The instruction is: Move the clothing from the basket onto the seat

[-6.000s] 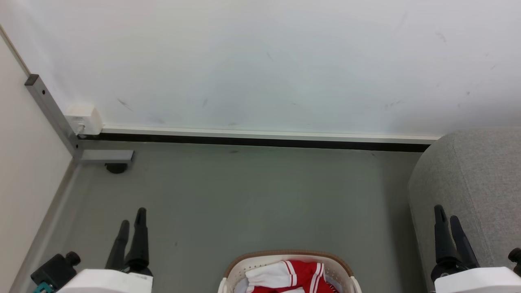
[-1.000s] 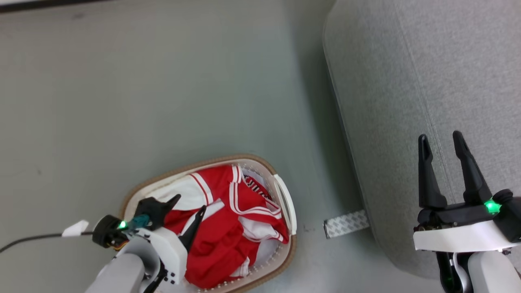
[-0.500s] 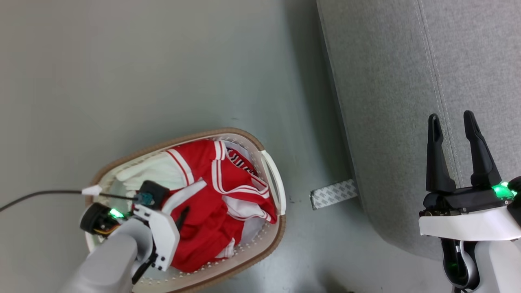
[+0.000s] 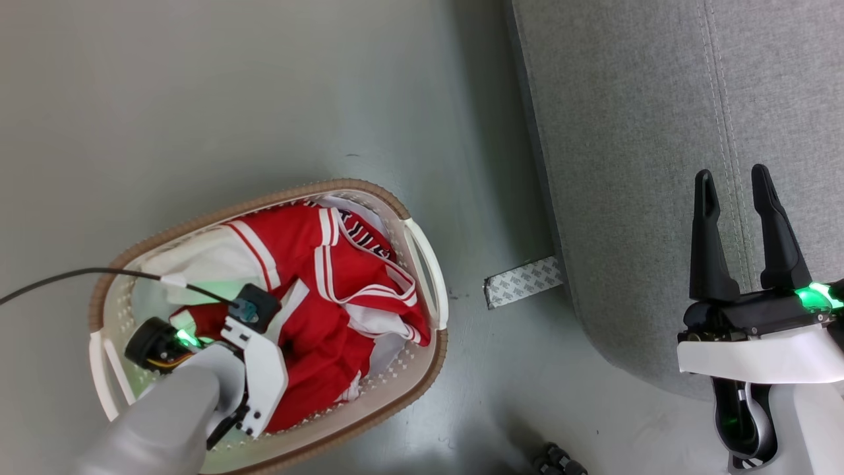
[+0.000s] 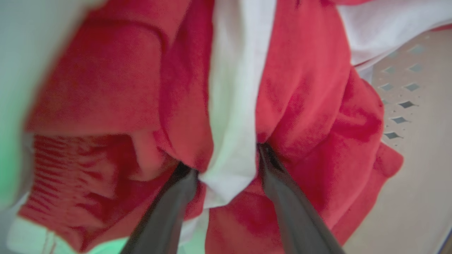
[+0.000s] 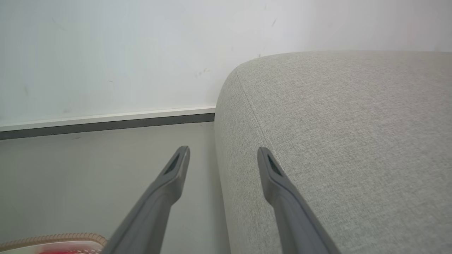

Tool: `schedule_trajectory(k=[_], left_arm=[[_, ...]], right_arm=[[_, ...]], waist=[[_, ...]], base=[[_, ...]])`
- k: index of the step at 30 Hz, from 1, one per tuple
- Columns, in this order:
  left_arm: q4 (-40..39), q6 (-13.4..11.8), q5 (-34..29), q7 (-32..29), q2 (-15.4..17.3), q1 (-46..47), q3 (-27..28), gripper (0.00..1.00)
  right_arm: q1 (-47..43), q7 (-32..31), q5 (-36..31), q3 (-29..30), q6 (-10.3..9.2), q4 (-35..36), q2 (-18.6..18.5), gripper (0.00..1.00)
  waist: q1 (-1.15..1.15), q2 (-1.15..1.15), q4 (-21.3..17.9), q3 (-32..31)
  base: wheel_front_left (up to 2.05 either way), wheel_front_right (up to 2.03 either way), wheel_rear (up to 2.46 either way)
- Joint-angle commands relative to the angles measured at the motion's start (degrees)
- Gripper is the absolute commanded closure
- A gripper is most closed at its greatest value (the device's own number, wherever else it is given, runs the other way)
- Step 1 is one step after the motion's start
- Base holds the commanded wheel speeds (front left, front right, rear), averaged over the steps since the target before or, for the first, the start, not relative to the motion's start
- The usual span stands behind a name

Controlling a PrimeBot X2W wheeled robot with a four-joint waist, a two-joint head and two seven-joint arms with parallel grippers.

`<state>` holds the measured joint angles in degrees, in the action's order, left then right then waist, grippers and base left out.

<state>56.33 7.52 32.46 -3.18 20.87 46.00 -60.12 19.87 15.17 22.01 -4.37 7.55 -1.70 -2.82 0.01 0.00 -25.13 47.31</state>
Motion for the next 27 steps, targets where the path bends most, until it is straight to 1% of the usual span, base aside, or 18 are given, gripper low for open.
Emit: schedule_trajectory(k=[1, 7, 10, 13, 16, 22, 27], left_arm=[[-0.2, -0.05, 0.35, -0.07, 0.61, 0.48, -0.19, 1.0], [-1.09, -0.06, 3.87, 0.91, 1.64, 1.44, -3.62, 1.0], [-1.31, -0.06, 5.55, 2.6, 1.92, 1.53, -4.95, 1.0], [-1.2, -0.06, 7.01, 4.42, 1.43, 1.02, -5.84, 1.0], [-1.5, -0.05, 8.44, 7.15, 0.05, 0.29, -6.62, 1.0], [-2.16, -0.05, 11.73, 13.95, -2.81, -1.29, -7.35, 1.0], [-3.35, -0.06, 14.66, 17.21, -4.04, -3.1, -7.46, 1.0]], right_arm=[[0.58, -0.02, 0.74, -0.09, -0.12, 0.26, -0.13, 0.0], [0.69, -0.02, 0.61, -0.17, -0.12, -0.16, -0.14, 0.0], [0.9, -0.02, 0.2, -0.13, -0.12, -0.55, -0.14, 0.0], [1.02, -0.02, -0.46, 0.34, -0.12, -0.79, -0.14, 0.0], [0.67, -0.02, -1.73, 1.23, -0.12, -1.16, -0.14, 0.0], [-0.17, -0.02, -5.16, 2.72, -0.12, -2.39, -0.14, 0.0], [-0.7, -0.03, -7.83, 3.5, -0.12, -3.49, -0.17, 0.0]], waist=[[-0.01, 0.0, -0.06, 0.18], [-0.01, 0.0, 0.04, -0.03], [-0.01, 0.0, 0.08, -1.0], [-0.01, 0.0, 0.47, -2.68], [-0.01, 0.0, 1.58, -5.51], [-0.01, 0.0, 5.49, -13.19], [-0.01, 0.0, 8.58, -19.45]], base=[[0.0, 0.0, 0.0], [0.0, 0.0, 0.0], [0.0, 0.0, 0.0], [0.0, 0.0, 0.0], [0.0, 0.0, 0.0], [0.0, 0.0, 0.0], [0.0, 0.0, 0.0]])
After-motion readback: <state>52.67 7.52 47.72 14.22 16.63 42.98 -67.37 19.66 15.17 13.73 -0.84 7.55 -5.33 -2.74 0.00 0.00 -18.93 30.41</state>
